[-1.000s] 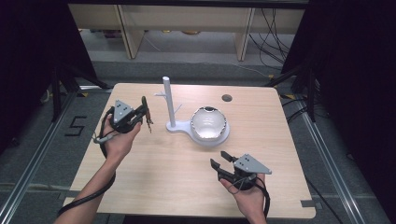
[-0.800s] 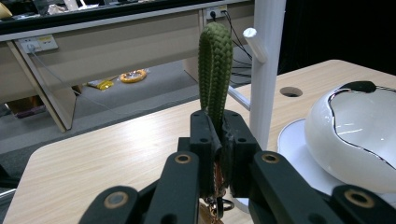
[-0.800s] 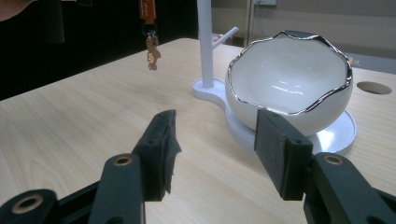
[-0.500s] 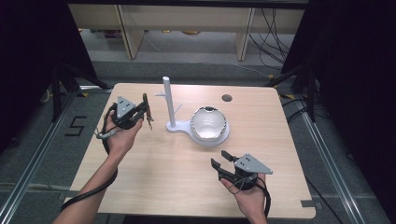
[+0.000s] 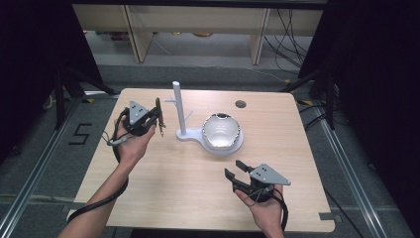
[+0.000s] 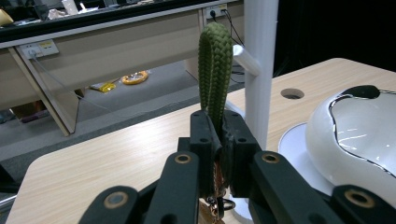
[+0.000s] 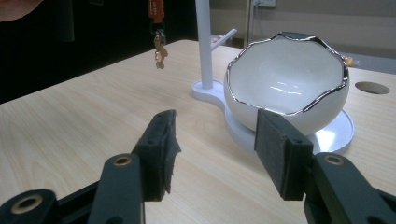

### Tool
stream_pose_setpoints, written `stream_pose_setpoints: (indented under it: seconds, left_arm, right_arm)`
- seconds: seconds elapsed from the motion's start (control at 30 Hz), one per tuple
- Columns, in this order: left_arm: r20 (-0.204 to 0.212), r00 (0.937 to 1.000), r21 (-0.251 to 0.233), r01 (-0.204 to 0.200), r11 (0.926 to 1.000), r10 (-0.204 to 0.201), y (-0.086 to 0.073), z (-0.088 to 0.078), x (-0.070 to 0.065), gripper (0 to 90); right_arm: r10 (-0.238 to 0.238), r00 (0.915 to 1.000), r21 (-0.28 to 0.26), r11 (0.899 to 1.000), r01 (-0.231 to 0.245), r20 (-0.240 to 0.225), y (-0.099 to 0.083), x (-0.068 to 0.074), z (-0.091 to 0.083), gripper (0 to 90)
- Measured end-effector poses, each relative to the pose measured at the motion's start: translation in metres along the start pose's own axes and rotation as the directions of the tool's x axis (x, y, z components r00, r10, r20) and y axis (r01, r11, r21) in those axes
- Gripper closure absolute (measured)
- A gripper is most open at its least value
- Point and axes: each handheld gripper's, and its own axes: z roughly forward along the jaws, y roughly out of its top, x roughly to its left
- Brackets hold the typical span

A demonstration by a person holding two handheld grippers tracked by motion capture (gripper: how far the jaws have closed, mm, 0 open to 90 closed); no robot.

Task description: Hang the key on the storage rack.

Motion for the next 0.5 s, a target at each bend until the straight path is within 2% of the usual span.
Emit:
stream_pose_setpoints:
  seconds: [0.3, 0.5]
  left_arm:
    - [0.005, 0.9998, -0.004, -0.02, 0.9998, 0.02, 0.0053, 0.002, -0.0075, 83.6]
    - [0.002, 0.9997, -0.001, -0.026, 0.9997, 0.026, 0.0067, 0.0027, -0.0084, 83.6]
  right_arm:
    - [0.021, 0.9997, -0.009, 1.0, -0.021, -0.017, -0.0005, 0.0006, 0.0015, 49.4]
    - [0.013, 0.9999, -0.001, 1.0, -0.013, -0.008, -0.0002, 0.0009, 0.0006, 49.3]
